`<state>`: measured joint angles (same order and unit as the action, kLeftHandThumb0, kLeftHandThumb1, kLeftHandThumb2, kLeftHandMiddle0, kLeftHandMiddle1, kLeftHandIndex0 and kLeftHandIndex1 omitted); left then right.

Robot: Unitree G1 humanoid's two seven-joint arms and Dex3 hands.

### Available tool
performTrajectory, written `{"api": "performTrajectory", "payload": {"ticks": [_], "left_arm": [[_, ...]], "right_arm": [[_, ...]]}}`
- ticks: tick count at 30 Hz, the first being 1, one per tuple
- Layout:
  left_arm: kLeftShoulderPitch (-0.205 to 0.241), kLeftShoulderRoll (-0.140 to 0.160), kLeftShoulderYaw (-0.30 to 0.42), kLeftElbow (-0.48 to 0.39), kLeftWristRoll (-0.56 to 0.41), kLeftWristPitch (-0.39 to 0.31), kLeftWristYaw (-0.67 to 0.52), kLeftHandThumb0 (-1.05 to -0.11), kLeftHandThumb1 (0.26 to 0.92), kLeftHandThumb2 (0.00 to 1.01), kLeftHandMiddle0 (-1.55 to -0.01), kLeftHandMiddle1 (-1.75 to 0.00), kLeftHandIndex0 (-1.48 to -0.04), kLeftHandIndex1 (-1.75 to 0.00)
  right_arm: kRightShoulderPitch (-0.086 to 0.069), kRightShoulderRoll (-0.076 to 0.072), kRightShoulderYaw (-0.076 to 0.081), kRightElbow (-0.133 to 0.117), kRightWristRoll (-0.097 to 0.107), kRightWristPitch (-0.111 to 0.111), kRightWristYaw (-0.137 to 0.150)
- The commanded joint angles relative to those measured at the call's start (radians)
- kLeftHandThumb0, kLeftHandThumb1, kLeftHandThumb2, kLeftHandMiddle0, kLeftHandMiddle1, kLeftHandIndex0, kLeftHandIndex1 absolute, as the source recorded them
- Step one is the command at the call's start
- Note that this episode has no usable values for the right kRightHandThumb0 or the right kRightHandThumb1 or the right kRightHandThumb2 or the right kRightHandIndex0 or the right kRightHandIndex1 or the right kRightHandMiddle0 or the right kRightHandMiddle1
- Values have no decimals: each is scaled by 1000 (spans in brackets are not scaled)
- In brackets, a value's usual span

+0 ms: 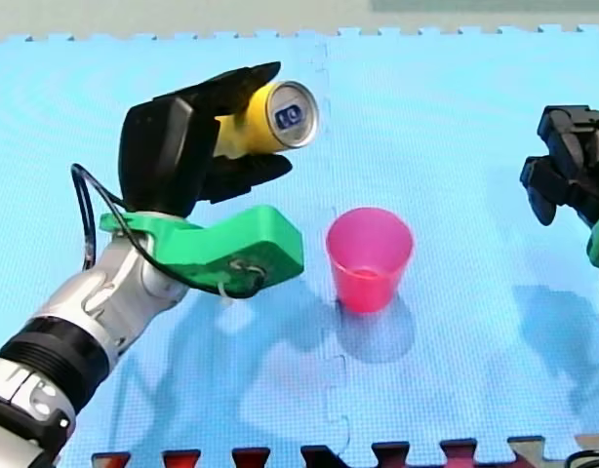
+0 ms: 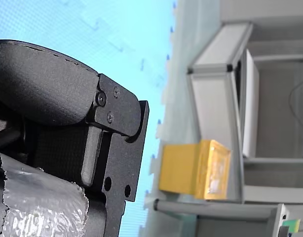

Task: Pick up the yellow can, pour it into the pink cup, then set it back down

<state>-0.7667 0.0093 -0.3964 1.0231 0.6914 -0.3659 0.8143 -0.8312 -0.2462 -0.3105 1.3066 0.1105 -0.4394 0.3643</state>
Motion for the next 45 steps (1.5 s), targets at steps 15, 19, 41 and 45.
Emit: {"api": "performTrajectory", "payload": {"ticks": [15,19,41,45], "left_arm": [[-49,-27,-81,51,34,21,-3,-410,789,4,-1370,-30,-1240,-3],[-51,-26,-97,44,45,26,-6,-413,797,5,-1386,-36,-1243,-4],[-85,7,-265,64,253,205,168,-312,837,1,-964,-1012,-1186,0],[-90,9,-285,77,270,224,194,-310,838,1,-953,-1024,-1176,0]], "right_arm": [[3,0,25,-1,-31,-25,-32],[4,1,28,0,-36,-30,-38],[3,10,34,1,-40,-29,-61],[2,12,35,1,-40,-29,-62]]}}
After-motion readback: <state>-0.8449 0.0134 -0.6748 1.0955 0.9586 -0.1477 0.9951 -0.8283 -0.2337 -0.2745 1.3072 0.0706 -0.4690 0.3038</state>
